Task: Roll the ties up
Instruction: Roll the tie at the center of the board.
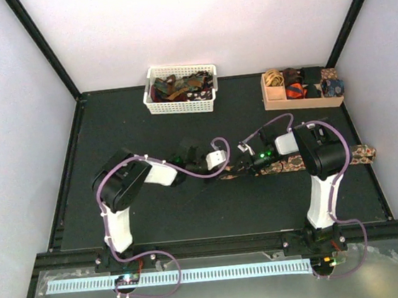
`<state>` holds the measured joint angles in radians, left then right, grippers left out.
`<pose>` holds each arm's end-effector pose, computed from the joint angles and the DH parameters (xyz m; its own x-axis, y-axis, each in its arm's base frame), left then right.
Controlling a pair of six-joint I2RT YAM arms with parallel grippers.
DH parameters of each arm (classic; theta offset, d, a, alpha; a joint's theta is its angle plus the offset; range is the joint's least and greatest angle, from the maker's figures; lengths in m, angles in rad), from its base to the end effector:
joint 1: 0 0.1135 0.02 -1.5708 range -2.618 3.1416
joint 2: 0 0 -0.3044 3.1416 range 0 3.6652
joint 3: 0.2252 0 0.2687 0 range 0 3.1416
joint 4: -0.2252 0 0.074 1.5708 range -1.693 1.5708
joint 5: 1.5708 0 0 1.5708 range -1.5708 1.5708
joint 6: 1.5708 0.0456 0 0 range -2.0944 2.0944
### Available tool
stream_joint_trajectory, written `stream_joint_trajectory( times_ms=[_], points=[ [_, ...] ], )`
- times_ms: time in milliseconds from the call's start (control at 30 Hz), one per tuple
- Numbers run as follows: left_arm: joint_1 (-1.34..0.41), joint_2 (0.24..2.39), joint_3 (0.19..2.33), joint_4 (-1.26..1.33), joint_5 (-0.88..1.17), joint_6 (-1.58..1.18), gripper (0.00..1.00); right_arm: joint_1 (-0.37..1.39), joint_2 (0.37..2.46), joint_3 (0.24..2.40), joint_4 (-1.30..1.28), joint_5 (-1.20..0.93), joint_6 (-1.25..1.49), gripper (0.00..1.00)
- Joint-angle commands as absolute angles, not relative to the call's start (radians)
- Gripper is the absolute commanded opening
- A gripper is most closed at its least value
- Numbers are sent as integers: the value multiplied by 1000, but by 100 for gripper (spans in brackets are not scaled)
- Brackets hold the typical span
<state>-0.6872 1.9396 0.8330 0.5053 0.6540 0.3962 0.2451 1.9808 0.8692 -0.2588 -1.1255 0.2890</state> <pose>0.2850 -0.2698 0.1278 -0.0595 0.4450 -0.8935 0.9910 0.1339 0.0007 0.3100 0.1200 0.0927 -0.9907 -0.1213 0.0613 0.0037 0.4265 0.9045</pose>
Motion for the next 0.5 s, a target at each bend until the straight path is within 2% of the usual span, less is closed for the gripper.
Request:
stream_joint_trajectory(
  times_ms=[0,167,467],
  points=[
    [-694,1951,863,507,679,392,47,226,2036,854,-265,-995,263,1],
    [-655,1854,752,502,657,417,63,225,2034,854,-268,-995,258,1],
    [-626,1896,741,479,651,448,64,226,2047,857,-274,-996,253,1]
  ],
)
